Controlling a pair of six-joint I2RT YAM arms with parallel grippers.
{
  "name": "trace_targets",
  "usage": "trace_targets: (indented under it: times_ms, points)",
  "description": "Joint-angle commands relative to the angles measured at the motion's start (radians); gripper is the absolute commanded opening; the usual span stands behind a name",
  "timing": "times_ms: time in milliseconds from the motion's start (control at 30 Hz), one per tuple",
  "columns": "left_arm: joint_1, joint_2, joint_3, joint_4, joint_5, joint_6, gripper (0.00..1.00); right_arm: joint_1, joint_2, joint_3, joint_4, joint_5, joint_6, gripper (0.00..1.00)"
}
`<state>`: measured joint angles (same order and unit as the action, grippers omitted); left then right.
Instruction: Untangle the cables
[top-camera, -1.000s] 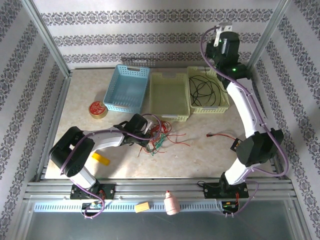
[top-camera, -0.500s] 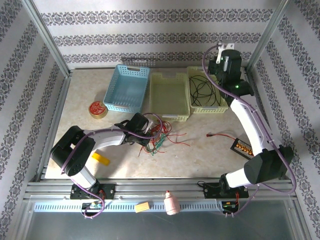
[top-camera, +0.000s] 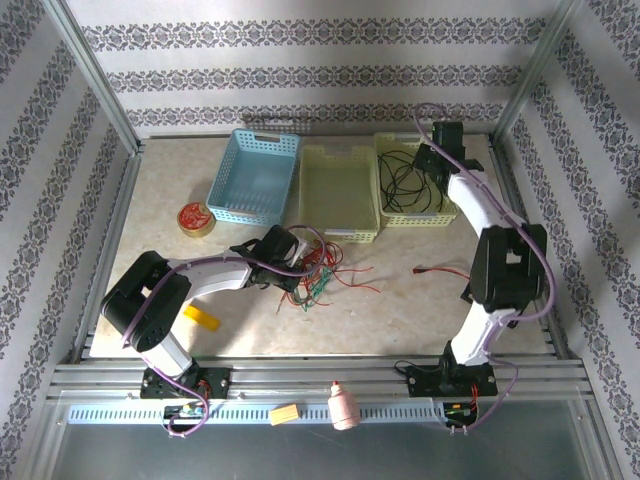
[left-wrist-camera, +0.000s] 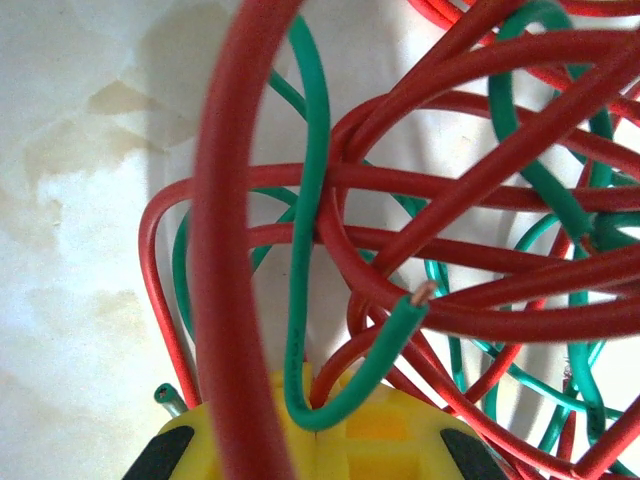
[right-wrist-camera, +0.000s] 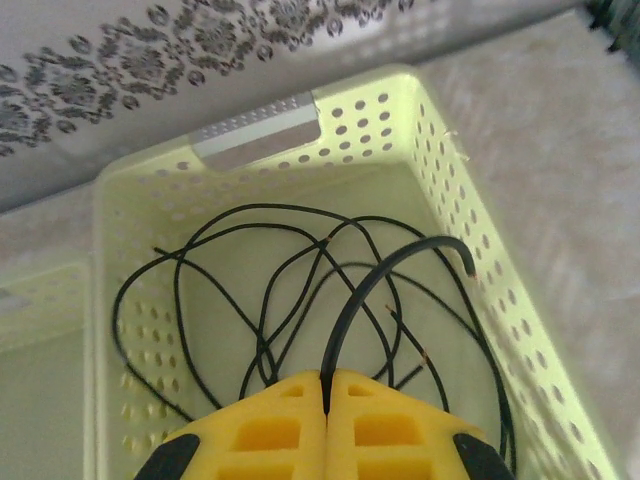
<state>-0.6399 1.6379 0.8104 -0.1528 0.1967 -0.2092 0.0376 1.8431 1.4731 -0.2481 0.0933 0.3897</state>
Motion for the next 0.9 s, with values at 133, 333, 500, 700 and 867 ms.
trace_targets:
  times_ms: [133, 333, 500, 700, 867]
  points:
    - [-0.018, 0.012, 0.02, -0.056, -0.018, 0.013, 0.0, -0.042, 0.191, 0.212, -0.1, -0.125, 0.19, 0.01]
    - [-0.018, 0.017, 0.027, -0.053, -0.011, 0.016, 0.0, -0.025, 0.177, 0.193, -0.111, -0.085, 0.222, 0.68]
    - [-0.018, 0.021, 0.027, -0.047, -0.005, 0.014, 0.0, -0.019, 0.098, 0.109, -0.11, -0.064, 0.253, 0.66]
    - [-0.018, 0.02, 0.036, -0.047, -0.002, 0.019, 0.0, 0.068, -0.149, -0.123, -0.046, -0.057, 0.21, 0.58]
    - [-0.018, 0.006, 0.034, -0.024, 0.01, 0.007, 0.0, 0.29, -0.379, -0.334, -0.089, -0.253, 0.021, 0.52]
